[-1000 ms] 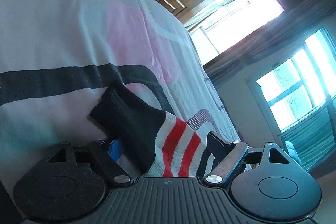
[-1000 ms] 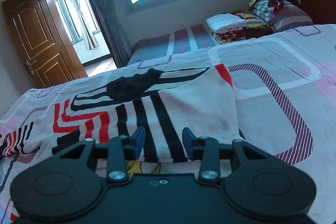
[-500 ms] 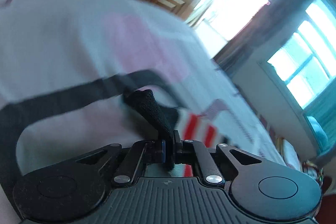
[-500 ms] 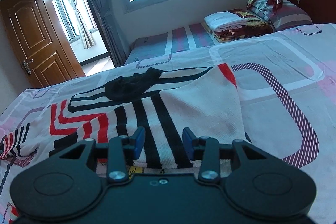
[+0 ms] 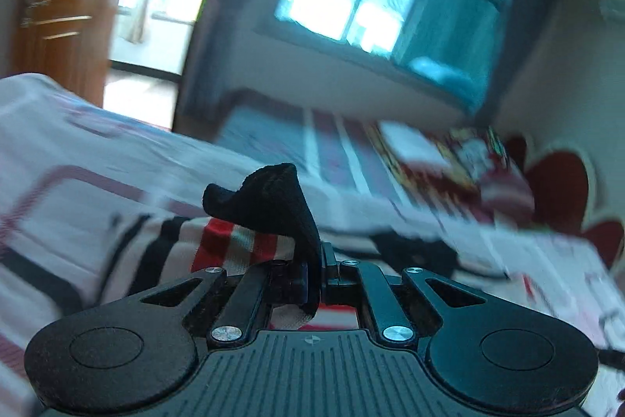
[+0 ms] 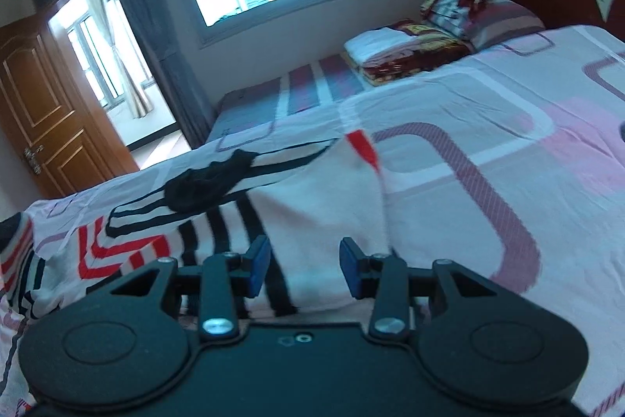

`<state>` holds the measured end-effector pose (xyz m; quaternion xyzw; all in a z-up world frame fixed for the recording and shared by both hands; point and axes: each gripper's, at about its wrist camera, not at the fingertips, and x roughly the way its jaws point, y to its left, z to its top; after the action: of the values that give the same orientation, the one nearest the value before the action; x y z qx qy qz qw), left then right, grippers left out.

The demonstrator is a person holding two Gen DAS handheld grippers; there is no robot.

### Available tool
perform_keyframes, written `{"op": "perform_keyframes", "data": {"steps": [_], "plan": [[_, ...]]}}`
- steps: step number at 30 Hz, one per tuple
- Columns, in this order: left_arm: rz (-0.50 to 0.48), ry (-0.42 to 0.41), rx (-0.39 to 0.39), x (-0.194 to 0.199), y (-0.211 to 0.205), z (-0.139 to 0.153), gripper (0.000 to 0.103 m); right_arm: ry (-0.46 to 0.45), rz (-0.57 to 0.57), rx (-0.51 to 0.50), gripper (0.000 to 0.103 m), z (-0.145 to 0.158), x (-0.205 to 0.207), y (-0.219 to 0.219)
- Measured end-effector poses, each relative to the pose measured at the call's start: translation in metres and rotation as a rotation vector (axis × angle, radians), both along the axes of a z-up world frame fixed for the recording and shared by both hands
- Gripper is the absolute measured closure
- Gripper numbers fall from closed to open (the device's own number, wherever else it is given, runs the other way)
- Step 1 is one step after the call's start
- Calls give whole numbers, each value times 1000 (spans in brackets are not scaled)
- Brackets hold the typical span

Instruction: Fold small clothes

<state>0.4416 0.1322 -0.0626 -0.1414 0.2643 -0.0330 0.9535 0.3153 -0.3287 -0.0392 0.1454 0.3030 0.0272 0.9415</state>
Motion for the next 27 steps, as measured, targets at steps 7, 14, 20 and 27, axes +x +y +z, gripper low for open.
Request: {"op": "perform_keyframes", "data": {"steps": [7,14,20,27], "plan": [[-157,59,198,4,-130,-11,98,4,-56,29,63,-5,-14,-27],[-250,148,441,1,-208,-35,72,35,-52,110,54,-12,-13,-35],[-190,44,324,-66,-156,5,43,11,44,209,45,-10,2,-11],[67,111,383,-109,-39,-4,44,45,152,418,46,-31,50,35]]}}
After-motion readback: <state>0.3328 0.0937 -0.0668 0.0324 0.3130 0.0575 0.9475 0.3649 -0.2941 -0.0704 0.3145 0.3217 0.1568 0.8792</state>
